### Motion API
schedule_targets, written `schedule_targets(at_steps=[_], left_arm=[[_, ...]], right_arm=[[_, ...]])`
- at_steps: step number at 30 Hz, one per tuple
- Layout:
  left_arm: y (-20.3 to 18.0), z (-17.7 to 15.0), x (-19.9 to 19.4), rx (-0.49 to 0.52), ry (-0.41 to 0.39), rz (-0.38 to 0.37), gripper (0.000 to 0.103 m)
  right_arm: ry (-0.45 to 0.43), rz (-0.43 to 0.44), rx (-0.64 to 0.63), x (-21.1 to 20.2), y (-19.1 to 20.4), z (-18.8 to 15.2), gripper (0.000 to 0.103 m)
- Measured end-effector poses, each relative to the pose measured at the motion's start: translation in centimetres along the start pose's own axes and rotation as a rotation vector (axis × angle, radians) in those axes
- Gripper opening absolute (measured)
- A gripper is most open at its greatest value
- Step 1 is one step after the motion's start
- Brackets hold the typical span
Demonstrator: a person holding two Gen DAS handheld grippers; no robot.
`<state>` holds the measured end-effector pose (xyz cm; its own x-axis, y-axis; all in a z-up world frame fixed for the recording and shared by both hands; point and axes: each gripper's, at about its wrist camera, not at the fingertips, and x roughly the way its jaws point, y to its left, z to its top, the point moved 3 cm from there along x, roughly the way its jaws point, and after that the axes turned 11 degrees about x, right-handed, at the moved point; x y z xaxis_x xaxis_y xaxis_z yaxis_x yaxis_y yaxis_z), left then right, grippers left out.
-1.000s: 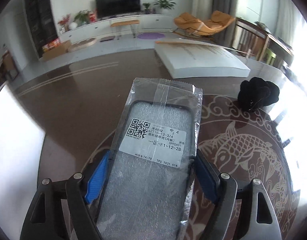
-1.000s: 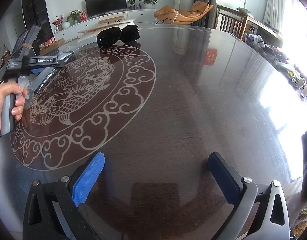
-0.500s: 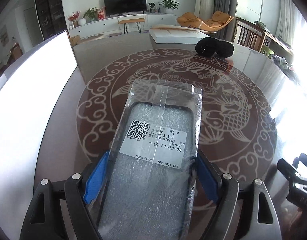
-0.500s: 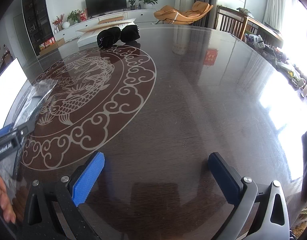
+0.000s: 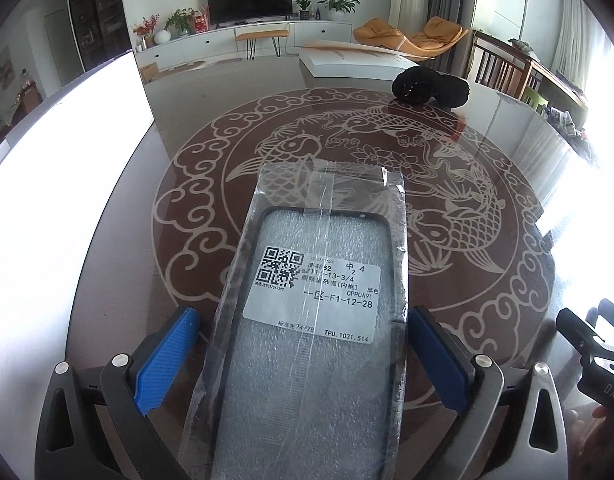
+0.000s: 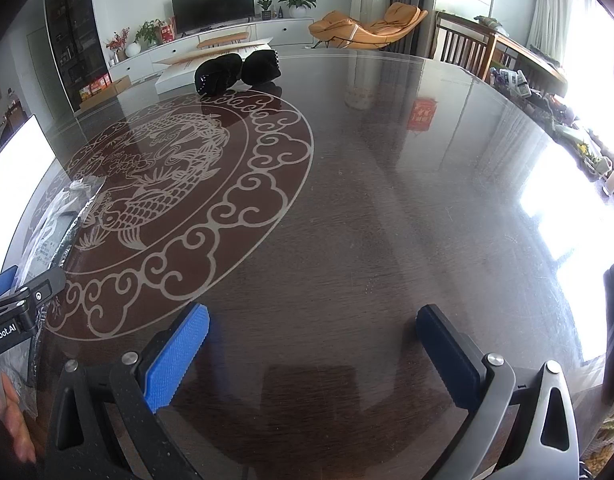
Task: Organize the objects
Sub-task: 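Lift the package with the left gripper while the right gripper approaches the black fuzzy item, then lower the right gripper onto the black fuzzy item and close it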
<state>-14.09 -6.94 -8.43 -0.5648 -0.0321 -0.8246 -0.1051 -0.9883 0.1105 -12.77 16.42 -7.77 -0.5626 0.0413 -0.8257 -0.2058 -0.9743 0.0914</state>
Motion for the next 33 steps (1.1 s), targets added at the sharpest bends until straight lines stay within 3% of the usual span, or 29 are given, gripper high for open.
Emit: schedule_targets(at_steps=[3, 6, 12, 16, 21, 22, 23, 24, 26, 29, 33], left_arm=[[0.1, 0.0, 0.0, -0.001, -0.001, 0.000, 0.103], [0.1, 0.0, 0.0, 0.000, 0.000, 0.000, 0.103], [0.0, 0.0, 0.0, 0.000, -0.001, 0.000, 0.103], [0.1, 0.0, 0.0, -0.002, -0.002, -0.001, 0.103], [0.1, 0.0, 0.0, -0.001, -0.002, -0.002, 0.103], [0.1, 0.0, 0.0, -0.002, -0.002, -0.002, 0.103], [0.1, 0.1, 0.0, -0.002, -0.002, -0.002, 0.103], [0.1, 0.1, 0.0, -0.002, -0.002, -0.002, 0.103], [0.1, 0.1, -0.1, -0.002, -0.002, -0.001, 0.103], [0.1, 0.1, 0.0, -0.001, -0.002, -0.001, 0.103], [0.1, 0.1, 0.0, -0.002, -0.003, -0.001, 0.103]], right_arm=[[0.031, 0.030, -0.046, 0.4, 0.2, 0.6, 0.103], [0.062, 0.081, -0.094, 1.9, 0.6, 4.0, 0.103], [-0.178, 0.040, -0.516, 4.3, 6.5, 16.1, 0.103], [-0.095, 0.036, -0.748, 8.4, 12.2, 20.5, 0.101], [-0.070, -0.026, -0.912, 12.9, 17.0, 21.4, 0.094], [-0.039, -0.021, -0.905, 13.8, 17.4, 21.6, 0.079], [0.011, 0.012, -0.878, 14.5, 17.6, 21.8, 0.050], [0.050, 0.034, -0.834, 14.9, 17.5, 22.0, 0.043], [0.048, 0.064, -0.734, 14.3, 16.7, 22.3, 0.035], [0.104, 0.113, -0.487, 12.1, 13.4, 21.6, 0.035], [0.184, 0.204, -0.192, 6.8, 7.0, 16.0, 0.035]])
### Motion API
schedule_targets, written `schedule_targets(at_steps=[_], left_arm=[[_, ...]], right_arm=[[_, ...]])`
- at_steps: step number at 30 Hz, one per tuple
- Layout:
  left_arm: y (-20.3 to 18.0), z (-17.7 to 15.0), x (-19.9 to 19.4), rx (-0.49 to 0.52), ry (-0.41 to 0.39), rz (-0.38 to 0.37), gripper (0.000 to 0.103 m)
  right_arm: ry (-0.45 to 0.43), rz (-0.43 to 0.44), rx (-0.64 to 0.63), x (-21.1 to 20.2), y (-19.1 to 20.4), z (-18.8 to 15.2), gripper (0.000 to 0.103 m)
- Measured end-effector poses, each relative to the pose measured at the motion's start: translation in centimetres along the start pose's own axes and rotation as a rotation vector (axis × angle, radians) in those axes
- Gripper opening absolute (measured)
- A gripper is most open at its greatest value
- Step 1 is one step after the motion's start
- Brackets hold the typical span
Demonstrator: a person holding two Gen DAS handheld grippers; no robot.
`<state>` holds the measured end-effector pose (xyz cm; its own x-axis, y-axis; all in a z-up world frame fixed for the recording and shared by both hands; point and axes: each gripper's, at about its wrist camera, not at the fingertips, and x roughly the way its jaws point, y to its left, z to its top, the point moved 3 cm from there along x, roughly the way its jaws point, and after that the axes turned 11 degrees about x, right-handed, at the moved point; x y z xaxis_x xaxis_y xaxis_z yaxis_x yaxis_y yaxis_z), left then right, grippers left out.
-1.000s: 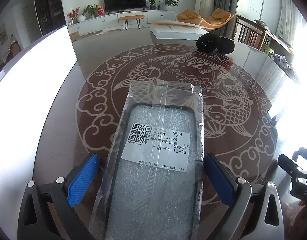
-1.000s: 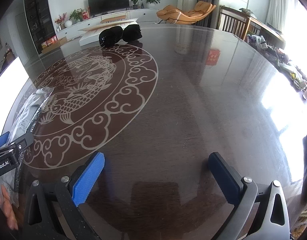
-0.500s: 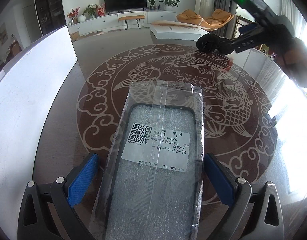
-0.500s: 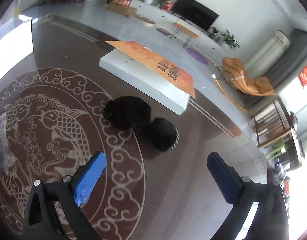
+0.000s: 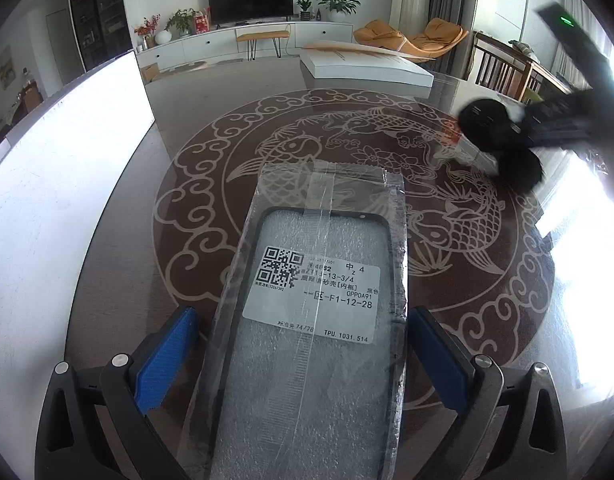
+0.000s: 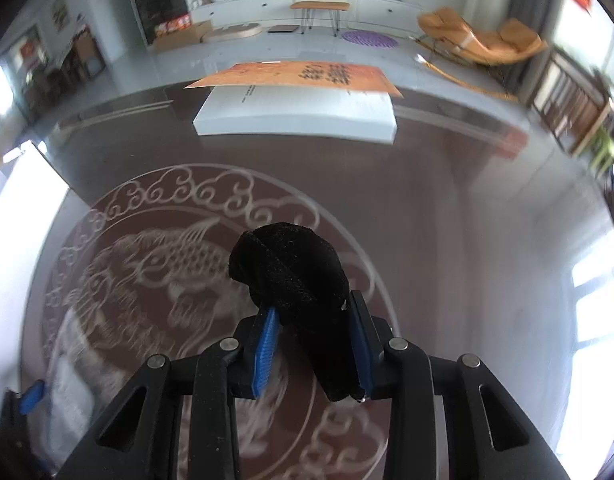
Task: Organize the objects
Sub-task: 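Lower the right gripper onto the black fuzzy item and close it, then lift the black fuzzy item with the right gripper while the left gripper holds the package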
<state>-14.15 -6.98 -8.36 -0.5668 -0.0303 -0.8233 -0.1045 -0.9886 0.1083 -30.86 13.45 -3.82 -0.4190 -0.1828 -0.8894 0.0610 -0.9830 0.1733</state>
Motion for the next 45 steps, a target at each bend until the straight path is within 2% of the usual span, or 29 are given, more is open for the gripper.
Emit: schedule_targets(at_steps=[3, 6, 9, 10, 11, 13, 15, 17, 23, 31, 42, 45], left_arm=[[0.0, 0.0, 0.0, 0.000, 0.001, 0.002, 0.103], [0.0, 0.1, 0.0, 0.000, 0.000, 0.003, 0.103], [0.0, 0.0, 0.0, 0.000, 0.000, 0.004, 0.103], [0.0, 0.0, 0.0, 0.000, 0.000, 0.004, 0.103], [0.0, 0.0, 0.0, 0.000, 0.000, 0.004, 0.103], [0.0, 0.0, 0.0, 0.000, 0.000, 0.004, 0.103], [0.0, 0.1, 0.0, 0.000, 0.000, 0.004, 0.103], [0.0, 0.1, 0.0, 0.000, 0.000, 0.004, 0.103], [0.0, 0.1, 0.0, -0.001, 0.000, 0.003, 0.103], [0.0, 0.1, 0.0, -0.001, -0.001, 0.002, 0.103], [0.0, 0.1, 0.1, -0.001, 0.000, 0.001, 0.103], [0.0, 0.4, 0.3, 0.009, 0.032, -0.013, 0.103]], right_arm=[[0.016, 0.088, 0.115, -3.9, -1.0, -7.6, 0.035], [0.013, 0.146, 0.198, -6.4, -1.4, -12.8, 0.035], [-0.073, 0.092, 0.171, -7.5, -0.7, -15.2, 0.041], [-0.108, 0.057, 0.131, -7.2, -0.3, -15.8, 0.046], [-0.129, 0.019, 0.097, -6.8, 0.2, -16.0, 0.052], [-0.130, -0.034, 0.043, -5.7, 0.5, -16.8, 0.054], [-0.129, -0.049, 0.033, -4.9, 0.5, -16.8, 0.061], [-0.136, -0.045, 0.033, -4.6, 0.6, -16.6, 0.074], [-0.146, -0.083, -0.022, -3.4, 1.6, -17.0, 0.091], [-0.147, -0.080, -0.017, -3.1, 1.6, -17.3, 0.101], [-0.151, -0.074, -0.023, -2.8, 1.5, -17.2, 0.103], [-0.146, -0.062, -0.033, -2.9, 1.5, -17.3, 0.103]])
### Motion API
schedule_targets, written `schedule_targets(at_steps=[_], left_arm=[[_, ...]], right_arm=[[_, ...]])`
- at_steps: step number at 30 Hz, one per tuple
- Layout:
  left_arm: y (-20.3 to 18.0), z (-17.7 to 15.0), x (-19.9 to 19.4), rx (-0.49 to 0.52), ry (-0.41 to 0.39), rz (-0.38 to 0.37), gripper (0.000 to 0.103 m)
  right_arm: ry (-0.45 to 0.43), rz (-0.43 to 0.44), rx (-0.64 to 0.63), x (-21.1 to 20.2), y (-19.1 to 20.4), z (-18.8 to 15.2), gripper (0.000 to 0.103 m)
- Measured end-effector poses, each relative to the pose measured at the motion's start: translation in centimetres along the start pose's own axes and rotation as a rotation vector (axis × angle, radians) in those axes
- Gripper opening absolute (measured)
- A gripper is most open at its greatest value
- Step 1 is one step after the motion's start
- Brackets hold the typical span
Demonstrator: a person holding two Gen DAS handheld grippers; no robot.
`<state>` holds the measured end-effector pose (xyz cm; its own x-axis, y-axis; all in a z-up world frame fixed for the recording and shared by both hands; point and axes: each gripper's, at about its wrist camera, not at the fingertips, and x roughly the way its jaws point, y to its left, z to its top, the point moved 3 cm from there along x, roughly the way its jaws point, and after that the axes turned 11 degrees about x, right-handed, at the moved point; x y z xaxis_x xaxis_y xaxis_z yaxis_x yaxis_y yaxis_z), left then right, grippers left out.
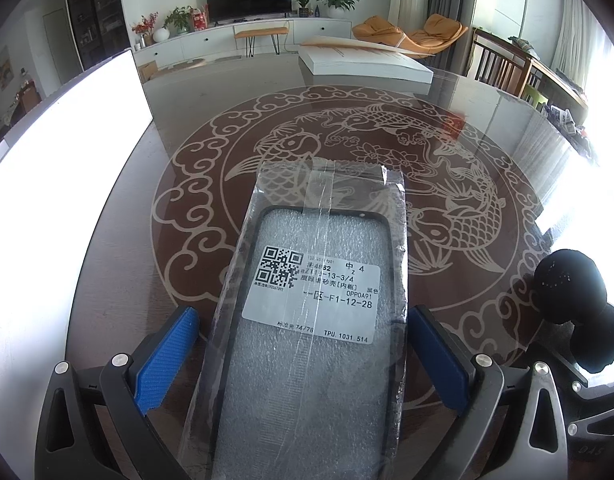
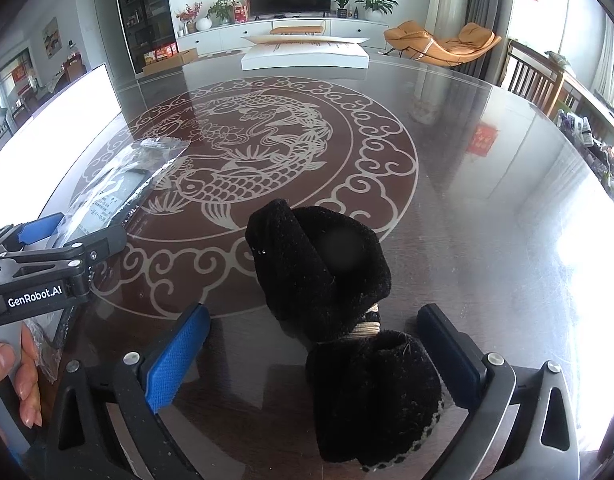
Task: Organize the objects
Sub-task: 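Lift the black fuzzy item with the right gripper while the left gripper holds the package, then carry the package and black item into the white bin and open both grippers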
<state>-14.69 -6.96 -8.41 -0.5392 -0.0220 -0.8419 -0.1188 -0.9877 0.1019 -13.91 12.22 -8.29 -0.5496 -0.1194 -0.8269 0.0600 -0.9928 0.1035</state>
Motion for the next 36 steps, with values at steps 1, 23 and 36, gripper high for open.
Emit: schedule_targets(at_steps=[1, 23, 36], left_arm=[[0.0, 0.2, 0.1, 0.015, 0.025, -0.013, 0.103], [1.2, -1.9, -14.3, 0.035, -0.260, -0.208, 0.074], [21.3, -5.8, -22.2, -0.157, -0.269, 0.060, 0.074]], right_arm=[[-0.001, 0.009, 0.004, -0.1, -0.1, 0.0, 0.103], [0.084, 0.132, 0.034, -7.7, 2.0, 1.6, 0.030], [0.043, 0.492, -0.090, -14.3, 20.5, 4.9, 0.030]])
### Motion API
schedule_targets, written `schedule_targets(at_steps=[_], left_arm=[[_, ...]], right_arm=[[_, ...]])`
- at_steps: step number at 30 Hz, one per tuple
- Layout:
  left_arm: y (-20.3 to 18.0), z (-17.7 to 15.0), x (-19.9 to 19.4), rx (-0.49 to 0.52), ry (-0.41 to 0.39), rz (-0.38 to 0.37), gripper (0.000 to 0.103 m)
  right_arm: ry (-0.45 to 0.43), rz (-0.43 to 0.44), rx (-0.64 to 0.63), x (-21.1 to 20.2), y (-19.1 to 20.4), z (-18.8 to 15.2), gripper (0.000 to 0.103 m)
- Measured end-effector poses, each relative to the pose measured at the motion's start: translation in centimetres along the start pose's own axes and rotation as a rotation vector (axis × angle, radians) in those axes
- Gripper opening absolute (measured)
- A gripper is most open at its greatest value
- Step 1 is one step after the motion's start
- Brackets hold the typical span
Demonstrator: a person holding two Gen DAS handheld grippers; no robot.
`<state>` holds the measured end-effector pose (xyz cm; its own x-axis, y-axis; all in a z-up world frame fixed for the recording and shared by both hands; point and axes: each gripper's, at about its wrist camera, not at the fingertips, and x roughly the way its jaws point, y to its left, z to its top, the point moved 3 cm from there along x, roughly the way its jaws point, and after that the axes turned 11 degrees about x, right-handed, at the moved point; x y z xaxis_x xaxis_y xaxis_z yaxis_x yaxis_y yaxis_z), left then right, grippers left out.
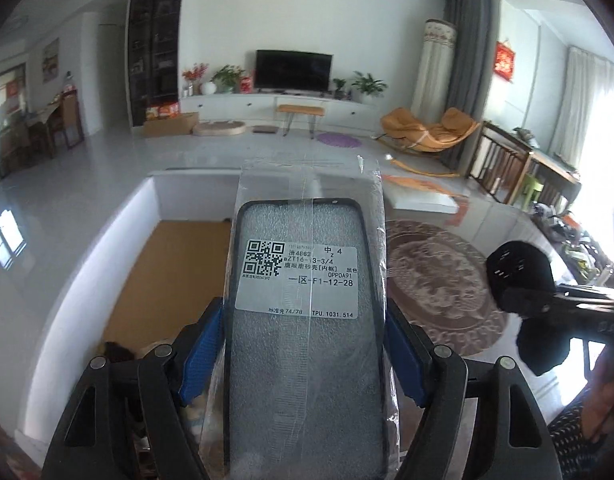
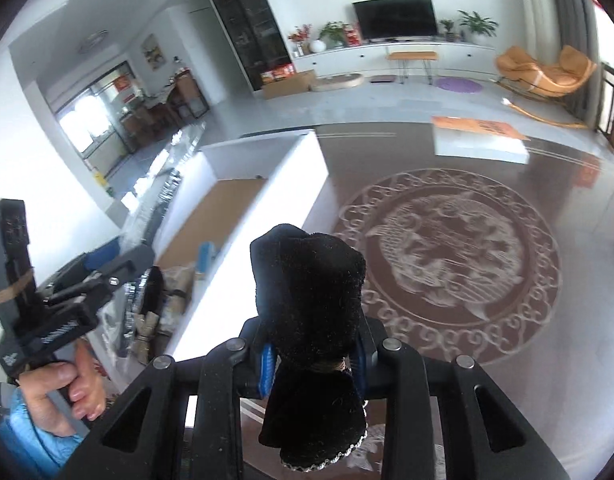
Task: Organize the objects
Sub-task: 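Carry the package and black item into the white bin and open both grippers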
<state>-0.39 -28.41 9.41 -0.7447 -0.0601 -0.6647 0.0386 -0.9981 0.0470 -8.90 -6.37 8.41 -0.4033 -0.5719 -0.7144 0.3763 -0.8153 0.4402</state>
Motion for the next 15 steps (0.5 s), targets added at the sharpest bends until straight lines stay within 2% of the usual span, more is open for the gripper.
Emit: schedule_targets(at_steps=[3, 6, 10, 12, 13, 15], left_arm=[[5.2, -1.8, 1.5, -0.051, 0.077, 0.093, 0.074], [8.4, -3.7, 3.0, -0.059, 0.157, 0.164, 0.074], [10.9, -5.6, 5.1, -0.095, 0.259, 0.222, 0.075], [11.1, -6.2, 5.9, -0.093, 0.298, 0.236, 0.075], [10.7, -6.4, 6.0, -0.088, 0.303, 0.247, 0.075], [10.5, -6.2, 6.1, -0.079, 0.297, 0.260, 0.084]], right_arm=[[0.059, 0.117, -0.003, 2.8, 4.7, 0.9, 0.030], [0.137, 0.200, -0.025, 6.1, 9.0, 0.6, 0.030], [0.282, 0.206, -0.083, 11.7, 12.9, -1.6, 0.034], [0.349, 0.192, -0.103, 14.1, 13.8, -2.9, 0.042], [0.363, 0.185, -0.102, 15.0, 14.0, -3.4, 0.048], [0.361, 0.183, -0.095, 15.5, 14.0, -3.8, 0.050]])
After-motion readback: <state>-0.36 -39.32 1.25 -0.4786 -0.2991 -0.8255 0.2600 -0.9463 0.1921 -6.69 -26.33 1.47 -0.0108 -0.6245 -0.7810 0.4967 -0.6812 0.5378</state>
